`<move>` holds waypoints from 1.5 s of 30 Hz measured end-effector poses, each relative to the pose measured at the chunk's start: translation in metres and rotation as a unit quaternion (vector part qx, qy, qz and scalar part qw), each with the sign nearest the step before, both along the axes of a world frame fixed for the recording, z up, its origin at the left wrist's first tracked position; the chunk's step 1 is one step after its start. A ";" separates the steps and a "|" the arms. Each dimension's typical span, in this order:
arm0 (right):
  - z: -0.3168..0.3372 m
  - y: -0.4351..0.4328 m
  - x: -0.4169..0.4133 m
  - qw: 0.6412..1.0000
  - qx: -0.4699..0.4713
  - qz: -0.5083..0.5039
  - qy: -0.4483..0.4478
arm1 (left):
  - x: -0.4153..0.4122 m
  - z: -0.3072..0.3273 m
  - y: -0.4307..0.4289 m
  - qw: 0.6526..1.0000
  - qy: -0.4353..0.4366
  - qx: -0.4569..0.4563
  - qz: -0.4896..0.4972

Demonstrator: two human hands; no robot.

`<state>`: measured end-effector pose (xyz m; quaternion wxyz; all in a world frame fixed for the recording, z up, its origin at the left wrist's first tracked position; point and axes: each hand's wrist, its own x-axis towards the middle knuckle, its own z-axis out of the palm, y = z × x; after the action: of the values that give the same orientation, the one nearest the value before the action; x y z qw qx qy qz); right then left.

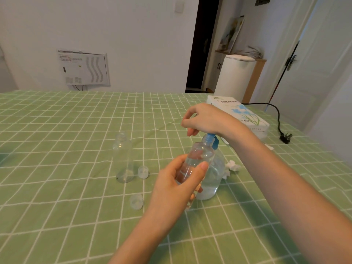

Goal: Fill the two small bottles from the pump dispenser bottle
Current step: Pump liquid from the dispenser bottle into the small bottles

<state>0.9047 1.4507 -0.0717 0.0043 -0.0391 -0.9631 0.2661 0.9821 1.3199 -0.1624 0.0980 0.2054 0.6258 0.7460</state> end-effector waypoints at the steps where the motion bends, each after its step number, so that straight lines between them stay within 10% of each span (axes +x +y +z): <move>1: 0.003 0.001 0.000 1.000 0.000 -0.003 0.012 | 0.000 0.002 0.000 1.000 0.002 0.003 -0.003; 45: 0.003 -0.001 0.001 1.000 0.023 0.005 -0.003 | 0.002 0.002 0.001 1.000 -0.005 0.011 -0.001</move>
<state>0.9055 1.4498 -0.0690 0.0013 -0.0348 -0.9693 0.2434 0.9838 1.3210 -0.1603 0.0994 0.2030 0.6168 0.7540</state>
